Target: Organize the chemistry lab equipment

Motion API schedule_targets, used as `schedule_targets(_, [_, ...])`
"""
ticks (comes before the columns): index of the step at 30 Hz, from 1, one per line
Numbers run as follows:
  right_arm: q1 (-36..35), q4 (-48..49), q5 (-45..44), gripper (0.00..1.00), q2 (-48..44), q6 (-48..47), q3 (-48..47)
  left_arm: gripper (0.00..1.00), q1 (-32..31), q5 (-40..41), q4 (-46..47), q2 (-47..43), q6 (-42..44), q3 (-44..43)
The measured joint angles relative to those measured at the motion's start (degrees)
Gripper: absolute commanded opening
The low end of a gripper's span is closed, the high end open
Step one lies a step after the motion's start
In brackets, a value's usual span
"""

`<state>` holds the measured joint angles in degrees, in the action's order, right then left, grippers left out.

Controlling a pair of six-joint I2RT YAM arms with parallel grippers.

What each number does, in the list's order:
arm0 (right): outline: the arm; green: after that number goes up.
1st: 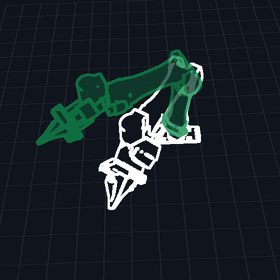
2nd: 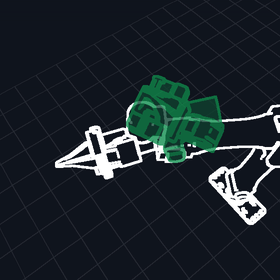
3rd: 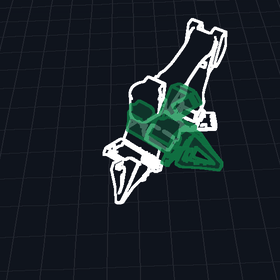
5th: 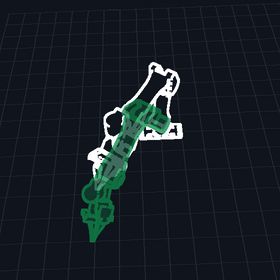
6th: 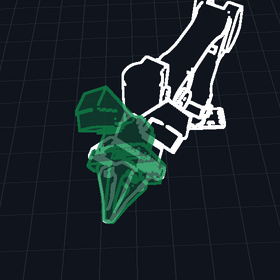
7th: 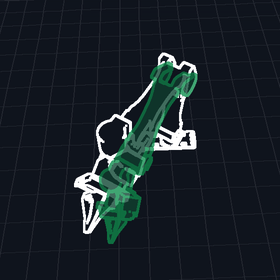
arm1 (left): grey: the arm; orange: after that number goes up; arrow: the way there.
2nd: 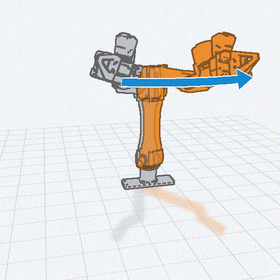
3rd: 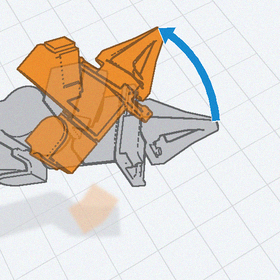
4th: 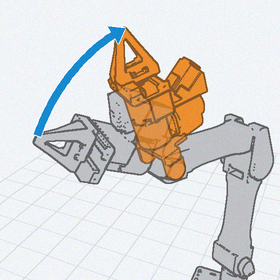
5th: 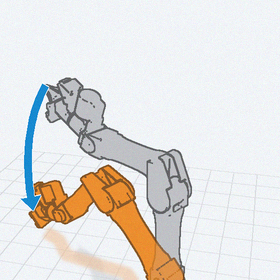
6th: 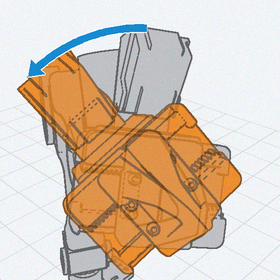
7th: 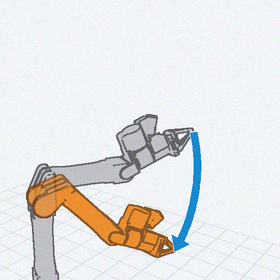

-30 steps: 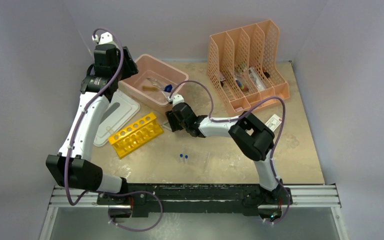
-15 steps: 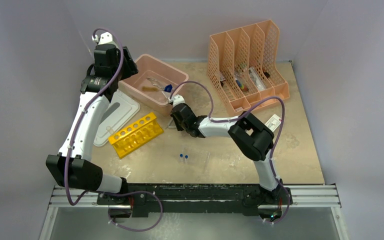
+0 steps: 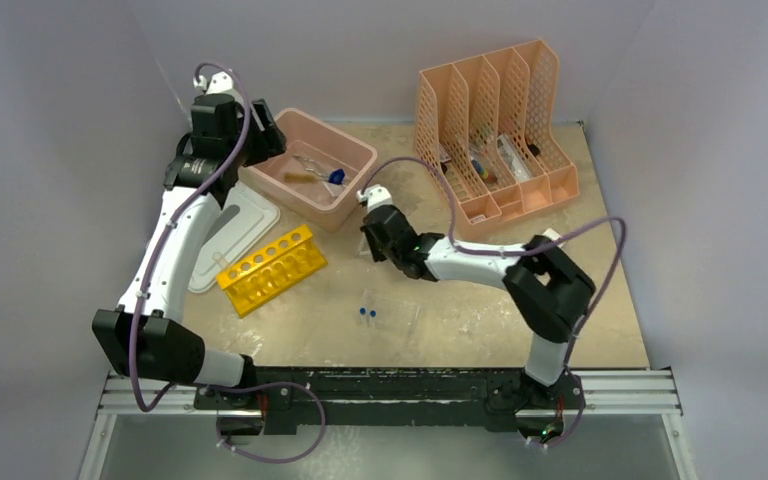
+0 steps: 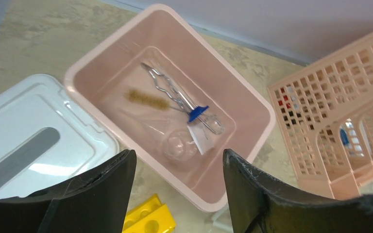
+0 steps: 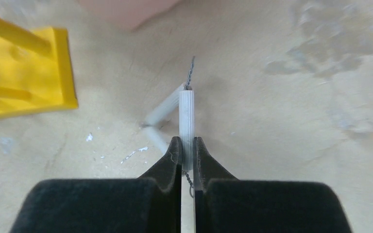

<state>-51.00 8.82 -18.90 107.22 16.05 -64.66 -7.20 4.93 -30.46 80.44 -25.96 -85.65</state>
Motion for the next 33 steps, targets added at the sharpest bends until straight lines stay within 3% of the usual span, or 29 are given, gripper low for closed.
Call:
schedule_targets(7, [5.4,0.7,0.2,0.00,-14.0,-1.0,1.5,0.69,0.0,-13.5,2.2,2.2,-0.4,0.2])
schedule_targets(11, [9.6,1.8,2.0,0.00,-20.1,-2.1,1.5,0.69,-0.5,-24.7,8.0,3.2,-1.6,3.0])
schedule_targets(18, [12.9,2.1,11.0,0.00,-23.3,-3.8,-1.0,0.68,-7.1,-36.5,18.7,4.9,-4.9,7.7])
schedule_targets(22, [14.3,1.5,18.6,0.00,-23.3,-4.1,-3.3,0.61,-10.8,-38.7,22.2,7.1,-4.9,7.7])
schedule_targets(28, [17.2,0.9,28.6,0.00,-23.3,-3.8,-5.8,0.48,-10.9,-39.8,22.6,8.3,-2.1,7.7])
schedule_targets(33, [19.3,-0.1,35.1,0.00,-23.3,-3.5,-7.0,0.38,-10.8,-45.6,23.6,8.4,0.7,7.7])
